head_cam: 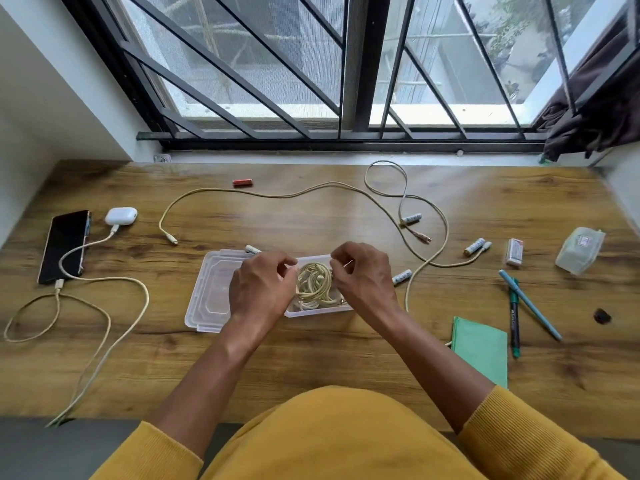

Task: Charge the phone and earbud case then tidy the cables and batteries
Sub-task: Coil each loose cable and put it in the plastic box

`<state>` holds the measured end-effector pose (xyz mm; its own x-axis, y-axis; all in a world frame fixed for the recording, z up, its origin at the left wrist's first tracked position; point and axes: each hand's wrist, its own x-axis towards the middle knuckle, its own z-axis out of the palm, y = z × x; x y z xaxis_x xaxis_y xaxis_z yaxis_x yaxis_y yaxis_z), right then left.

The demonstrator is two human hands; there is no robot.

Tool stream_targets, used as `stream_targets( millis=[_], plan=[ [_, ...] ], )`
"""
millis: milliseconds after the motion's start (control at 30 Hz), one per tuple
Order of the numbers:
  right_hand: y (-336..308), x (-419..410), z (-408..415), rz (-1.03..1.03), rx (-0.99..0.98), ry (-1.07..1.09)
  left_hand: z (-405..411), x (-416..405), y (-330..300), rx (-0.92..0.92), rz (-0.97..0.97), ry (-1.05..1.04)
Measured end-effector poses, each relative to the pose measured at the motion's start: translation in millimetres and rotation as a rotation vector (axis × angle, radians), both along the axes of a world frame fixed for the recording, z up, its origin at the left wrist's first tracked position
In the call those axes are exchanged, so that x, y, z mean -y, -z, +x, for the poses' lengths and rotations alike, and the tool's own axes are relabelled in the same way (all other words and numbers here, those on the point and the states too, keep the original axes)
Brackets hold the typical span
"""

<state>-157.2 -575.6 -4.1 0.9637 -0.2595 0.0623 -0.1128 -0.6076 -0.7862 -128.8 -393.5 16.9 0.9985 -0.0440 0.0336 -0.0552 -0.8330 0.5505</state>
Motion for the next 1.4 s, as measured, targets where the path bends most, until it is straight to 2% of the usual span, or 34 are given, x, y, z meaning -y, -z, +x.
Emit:
stream_targets(
  millis=[233,533,767,967,1167,1267,1400],
  plan=[
    [-16.4,0.9,21.1,0.005,0.025,-0.017,24.2,-19.0,-5.8,0.052,-0.065,-0.084],
    [-30.2,-35.4,65.5,-0.032,-0.017,-0.223,77.8,-71.5,22.0,0.024,-0.013,-0.261],
    [-21.5,-64.3,110.9,-0.239,-0.101,-0.385,116.6,-118.7,44.4,0.008,0.166,-0.348],
    [4.0,-90.5,142.8,-0.396,-0.221,-0.490,133.6,-138.0,51.0,-0.061,0.128,-0.438],
    [18.1,-109.9,152.6,-0.535,-0.186,-0.545,142.6,-147.7,54.7,-0.117,0.058,-0.490],
    [21.4,-111.3,156.0,-0.618,-0.165,-0.543,142.5,-149.9,54.5,-0.083,0.037,-0.540],
    [21.6,-110.6,160.1,-0.627,-0.158,-0.547,141.8,-153.0,56.5,-0.057,-0.017,-0.549]
  ],
)
